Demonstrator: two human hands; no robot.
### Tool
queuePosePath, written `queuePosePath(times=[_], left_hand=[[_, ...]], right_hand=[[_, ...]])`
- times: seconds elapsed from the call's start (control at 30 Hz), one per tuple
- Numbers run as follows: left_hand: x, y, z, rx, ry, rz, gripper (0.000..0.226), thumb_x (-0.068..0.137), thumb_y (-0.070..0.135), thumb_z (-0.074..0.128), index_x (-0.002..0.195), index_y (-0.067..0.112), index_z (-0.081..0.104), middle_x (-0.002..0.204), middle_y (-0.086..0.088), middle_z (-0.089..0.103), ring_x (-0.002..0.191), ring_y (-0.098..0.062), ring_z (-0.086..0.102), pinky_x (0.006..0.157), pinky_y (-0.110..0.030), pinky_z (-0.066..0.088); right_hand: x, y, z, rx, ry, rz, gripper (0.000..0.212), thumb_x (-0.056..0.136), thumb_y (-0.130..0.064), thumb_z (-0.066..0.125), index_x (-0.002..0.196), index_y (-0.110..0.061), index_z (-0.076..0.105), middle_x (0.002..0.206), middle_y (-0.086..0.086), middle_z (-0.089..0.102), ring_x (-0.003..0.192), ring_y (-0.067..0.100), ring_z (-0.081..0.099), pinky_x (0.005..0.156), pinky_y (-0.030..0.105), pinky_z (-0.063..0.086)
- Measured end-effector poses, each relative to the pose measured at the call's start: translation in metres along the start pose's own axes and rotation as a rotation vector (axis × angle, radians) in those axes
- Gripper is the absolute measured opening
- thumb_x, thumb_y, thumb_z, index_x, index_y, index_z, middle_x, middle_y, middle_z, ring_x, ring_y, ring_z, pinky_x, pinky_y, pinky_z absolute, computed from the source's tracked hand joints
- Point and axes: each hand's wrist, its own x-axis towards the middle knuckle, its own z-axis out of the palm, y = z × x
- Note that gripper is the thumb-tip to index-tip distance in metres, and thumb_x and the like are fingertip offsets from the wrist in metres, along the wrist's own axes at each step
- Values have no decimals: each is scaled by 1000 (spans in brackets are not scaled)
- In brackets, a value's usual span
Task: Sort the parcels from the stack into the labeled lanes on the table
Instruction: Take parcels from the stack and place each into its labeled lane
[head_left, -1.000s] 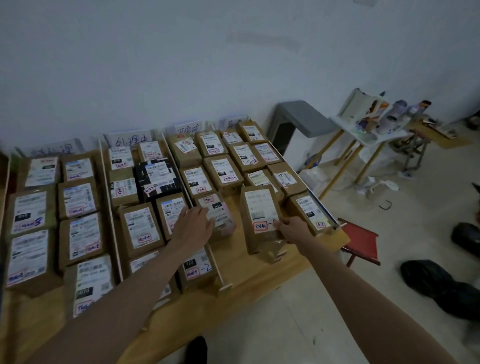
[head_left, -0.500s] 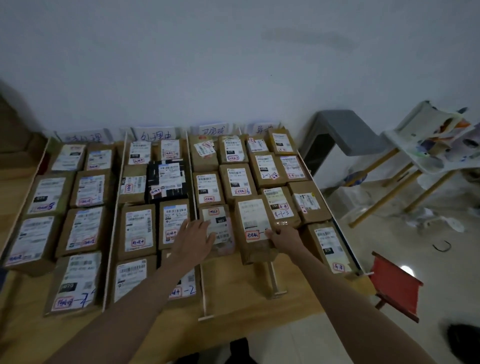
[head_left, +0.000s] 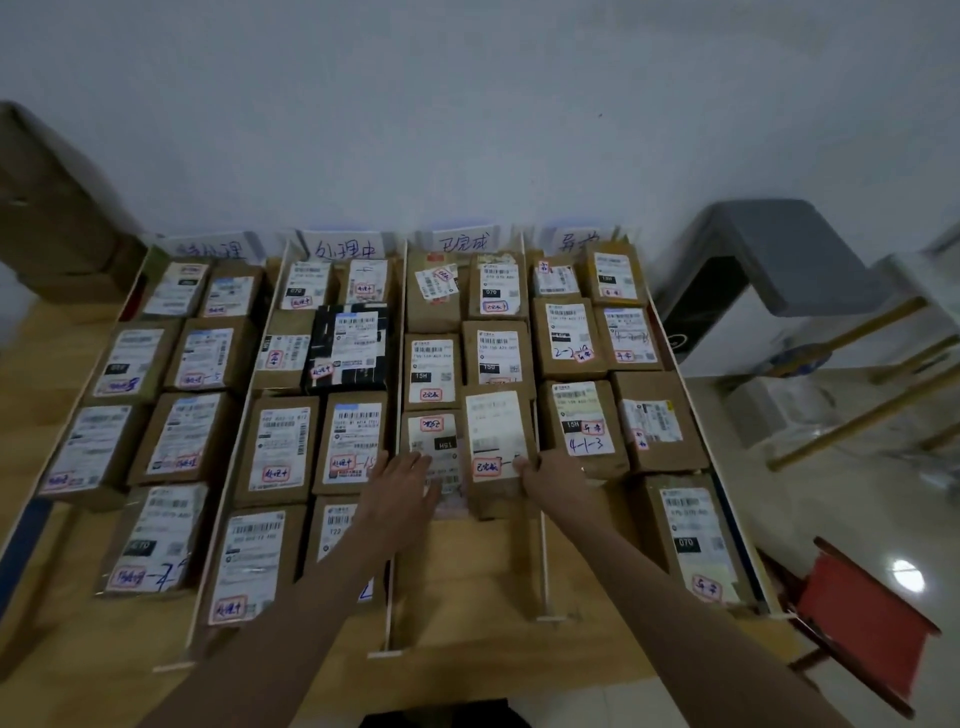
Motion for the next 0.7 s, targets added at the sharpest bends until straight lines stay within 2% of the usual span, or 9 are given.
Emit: queuePosePath(times=[0.1,0.2,0.3,0.4,0.47,0.57,0.63,0.7], left_hand=[[5,3,-1,17,-11,-2,52,103,43,33,149,17,36,152,-2,39,142,-16,32,122,-39,10],[9,3,2,23,-28,-5,54,103,42,34,151,18,31,158,-2,30,146,-16,24,123,-39,4],[11,0,5,24,-43,-6,58,100,44,41,151,19,29,160,-2,24,148,-16,19,123,-39,1],[11,-3,9,21,-70,-7,63,97,45,48,151,20,27,162,-3,19,150,-17,15,123,-41,0],[10,-5,13,21,-81,-1,64,97,46,48,151,20,26,162,-4,18,150,-18,13,123,-43,0],[6,-6,19,19,-87,15,64,97,43,47,152,18,26,163,-5,13,151,-19,9,123,-43,0],[4,-7,20,54,-100,34,64,99,42,45,153,17,22,164,-6,9,151,-20,4,123,-43,-2],[4,-7,22,88,-87,36,64,100,40,43,154,16,20,164,-6,7,152,-20,3,123,-41,-3]], right_hand=[[6,4,-2,24,-37,30,35,101,-34,53,108,-2,63,103,10,68,86,18,62,61,22,45],[11,9,0,50,-71,49,35,101,-33,53,110,-1,63,107,12,68,96,22,66,77,29,54],[15,14,6,55,-72,64,36,101,-32,54,112,1,62,110,14,67,97,23,65,83,32,55],[14,21,14,62,-51,49,39,98,-34,59,123,-3,59,119,13,66,108,24,65,90,37,56],[11,23,18,54,24,5,52,96,-34,63,137,-7,48,133,12,57,120,27,58,97,41,53],[8,21,21,7,124,-136,83,86,-36,74,151,-17,26,152,8,34,138,28,39,109,45,44],[7,19,25,-43,68,-190,104,76,-40,82,154,-20,18,154,5,25,141,27,31,112,45,39],[5,19,30,-70,14,-187,115,68,-40,87,154,-17,13,152,6,24,140,26,31,111,42,38]])
